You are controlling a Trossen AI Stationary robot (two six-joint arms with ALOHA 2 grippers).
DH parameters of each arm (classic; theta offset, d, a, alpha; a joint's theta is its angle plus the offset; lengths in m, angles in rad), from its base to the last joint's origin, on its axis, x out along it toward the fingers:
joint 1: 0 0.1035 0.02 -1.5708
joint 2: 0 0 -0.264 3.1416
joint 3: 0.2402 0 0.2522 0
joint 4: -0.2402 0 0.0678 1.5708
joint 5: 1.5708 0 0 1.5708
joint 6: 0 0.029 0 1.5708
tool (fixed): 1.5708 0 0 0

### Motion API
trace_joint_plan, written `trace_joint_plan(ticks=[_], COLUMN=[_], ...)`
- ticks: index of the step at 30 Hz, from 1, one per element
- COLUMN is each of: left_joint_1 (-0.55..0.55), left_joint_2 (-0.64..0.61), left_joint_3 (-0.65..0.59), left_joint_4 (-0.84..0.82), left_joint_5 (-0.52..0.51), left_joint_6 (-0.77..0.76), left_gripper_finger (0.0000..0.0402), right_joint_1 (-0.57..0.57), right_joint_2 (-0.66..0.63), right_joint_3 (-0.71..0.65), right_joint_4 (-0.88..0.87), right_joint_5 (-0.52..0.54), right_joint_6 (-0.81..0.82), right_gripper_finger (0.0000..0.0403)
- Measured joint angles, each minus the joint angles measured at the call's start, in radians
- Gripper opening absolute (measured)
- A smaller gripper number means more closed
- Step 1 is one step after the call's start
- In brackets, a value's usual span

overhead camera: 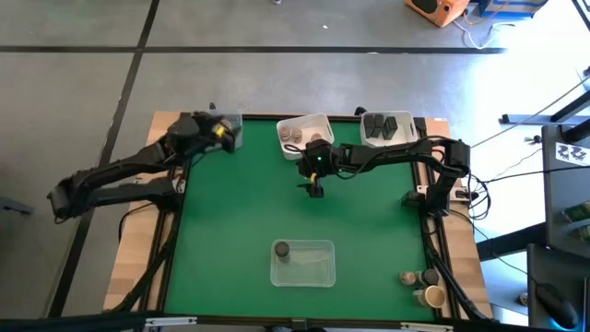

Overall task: Sort spices by type
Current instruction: Put the green seasoning can into the right white bin

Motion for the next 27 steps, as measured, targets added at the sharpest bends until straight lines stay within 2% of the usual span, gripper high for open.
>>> trace_joint_plan(ticks=[4,8,13,20,27], left_joint_1=[-0.112,-0.237,-0.382,-0.547,-0.635], left_joint_2=[0.0,0.001,0.03,0.18,0.321], left_joint_3=[0.0,0.0,0.0,0.0,0.0], left_joint_4=[0.004,0.014,0.019,0.109,0.223], left_joint_5=[0.044,0.045,0.019,-0.061,-0.071], left_joint_6=[-0.015,-0.017,-0.056,-0.08,-0.135], left_gripper_finger=[0.0379,0.0379,0.0379,0.0379,0.0379], right_joint_1=[0.0,0.0,0.0,0.0,0.0], right_joint_2=[0.0,-0.012,-0.091,-0.174,-0.206], right_joint_3=[0.0,-0.001,0.0,0.0,-0.001], right_joint_4=[0.0,-0.026,-0.072,-0.214,-0.354], right_joint_5=[-0.007,-0.022,-0.035,-0.075,-0.09], right_joint_6=[0.011,0.02,0.024,0.048,0.093], right_gripper_finger=[0.0374,0.0374,0.0374,0.0374,0.0374])
